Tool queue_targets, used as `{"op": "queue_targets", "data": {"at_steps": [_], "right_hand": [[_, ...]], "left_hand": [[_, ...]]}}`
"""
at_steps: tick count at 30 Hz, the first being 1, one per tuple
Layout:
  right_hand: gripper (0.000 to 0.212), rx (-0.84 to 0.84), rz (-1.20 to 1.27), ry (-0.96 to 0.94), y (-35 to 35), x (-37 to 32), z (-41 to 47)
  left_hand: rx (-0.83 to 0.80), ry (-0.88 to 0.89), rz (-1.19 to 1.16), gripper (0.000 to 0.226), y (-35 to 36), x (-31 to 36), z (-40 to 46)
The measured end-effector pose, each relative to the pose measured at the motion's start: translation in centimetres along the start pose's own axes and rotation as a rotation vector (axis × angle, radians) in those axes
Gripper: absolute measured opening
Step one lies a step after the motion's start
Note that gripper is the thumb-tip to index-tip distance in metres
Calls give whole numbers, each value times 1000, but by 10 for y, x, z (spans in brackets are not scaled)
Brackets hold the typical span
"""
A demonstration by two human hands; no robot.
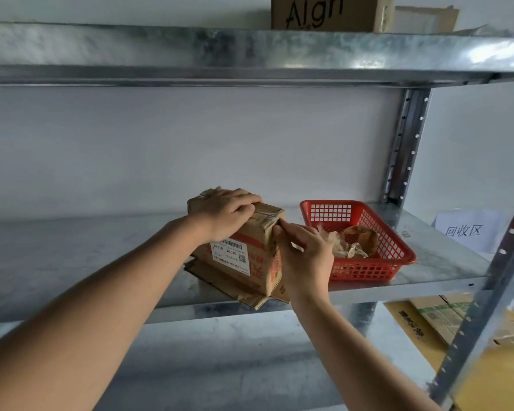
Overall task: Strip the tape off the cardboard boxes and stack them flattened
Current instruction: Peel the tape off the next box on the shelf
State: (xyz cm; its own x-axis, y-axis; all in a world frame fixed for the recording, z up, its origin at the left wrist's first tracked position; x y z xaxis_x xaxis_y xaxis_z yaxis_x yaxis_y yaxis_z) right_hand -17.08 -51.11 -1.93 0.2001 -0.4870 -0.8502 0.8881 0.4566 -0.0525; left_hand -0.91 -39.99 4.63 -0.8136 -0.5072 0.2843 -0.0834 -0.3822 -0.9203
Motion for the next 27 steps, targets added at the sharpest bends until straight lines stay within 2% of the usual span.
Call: {"op": "queue_targets", "data": {"at_steps": [3,6,13,17,23,27], "right_hand": [[17,-9,65,39,1,-1,1],[14,-26,106,81,1,1,4],[10,-65,5,50,-1,-5,7],[6,-126,158,235,0,0,10],[8,-231,517,598,7,-1,11],[10,-365,643,723,11,-6,19]], "left_hand": [[-12,-13,-13,62,-1,-1,0],[-12,-14,-11,50,0,-2,1],[-11,-23,-60,43,1,0,3],[-8,-23,-102,42,1,0,3],[-33,-36,-125,43,0,1,0],[-39,-24,-96,44,-1,4,-2]]}}
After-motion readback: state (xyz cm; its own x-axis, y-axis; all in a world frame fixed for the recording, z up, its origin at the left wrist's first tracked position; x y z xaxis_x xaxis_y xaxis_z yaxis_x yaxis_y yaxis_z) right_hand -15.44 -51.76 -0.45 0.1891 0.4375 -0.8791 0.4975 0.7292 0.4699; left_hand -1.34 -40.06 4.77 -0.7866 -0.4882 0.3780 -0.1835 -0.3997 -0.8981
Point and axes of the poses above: each hand's wrist, its own z-axis towards the middle knuckle, its own y-axis out of the palm, x = y × z, the point moved 6 cm from there along z, towards the middle knuckle, and after that the axes turned 4 degrees about -z, right-handed, at the moved point
